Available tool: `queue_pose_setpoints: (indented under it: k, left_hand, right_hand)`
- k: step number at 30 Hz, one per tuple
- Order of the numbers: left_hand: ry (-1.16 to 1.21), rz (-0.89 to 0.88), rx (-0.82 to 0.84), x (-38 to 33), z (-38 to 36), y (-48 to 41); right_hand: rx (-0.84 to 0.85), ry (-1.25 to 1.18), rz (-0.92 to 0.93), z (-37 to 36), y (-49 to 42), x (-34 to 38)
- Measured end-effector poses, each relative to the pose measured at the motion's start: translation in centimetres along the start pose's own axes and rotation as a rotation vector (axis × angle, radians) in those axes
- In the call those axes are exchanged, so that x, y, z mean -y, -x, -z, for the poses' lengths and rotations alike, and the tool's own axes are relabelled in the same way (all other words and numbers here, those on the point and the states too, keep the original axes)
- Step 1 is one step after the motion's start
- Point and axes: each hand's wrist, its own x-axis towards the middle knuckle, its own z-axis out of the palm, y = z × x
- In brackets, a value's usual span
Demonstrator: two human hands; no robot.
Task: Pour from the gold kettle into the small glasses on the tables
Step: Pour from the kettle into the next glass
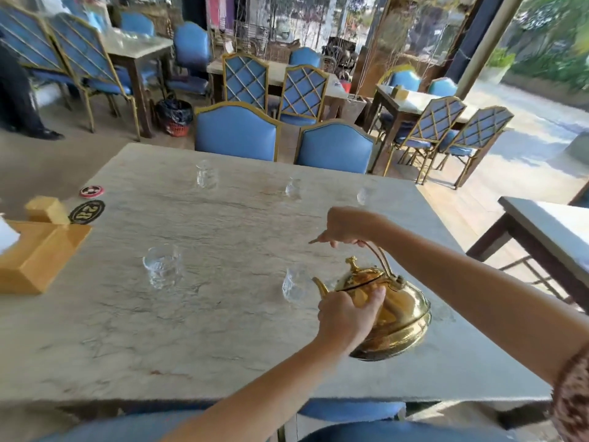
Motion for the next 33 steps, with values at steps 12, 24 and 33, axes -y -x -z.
queue_pose_setpoints:
  k: [12, 24, 33]
  left_hand:
    - [0.132, 0.103, -0.155, -2.5, -2.6, -0.8]
    - [0.249, 0.112, -0.168, -2.5, -3.2, -2.9]
    - [0.307, 0.083, -0.168, -3.0, -3.0, -2.8]
  right_hand:
    - [0.110, 0.164, 0.160, 0.4, -1.7, 0.1]
    - [0.127, 0.283, 0.123, 1.6, -2.0, 1.7]
    - [0.143, 0.371, 0.109, 2.2, -1.3, 2.7]
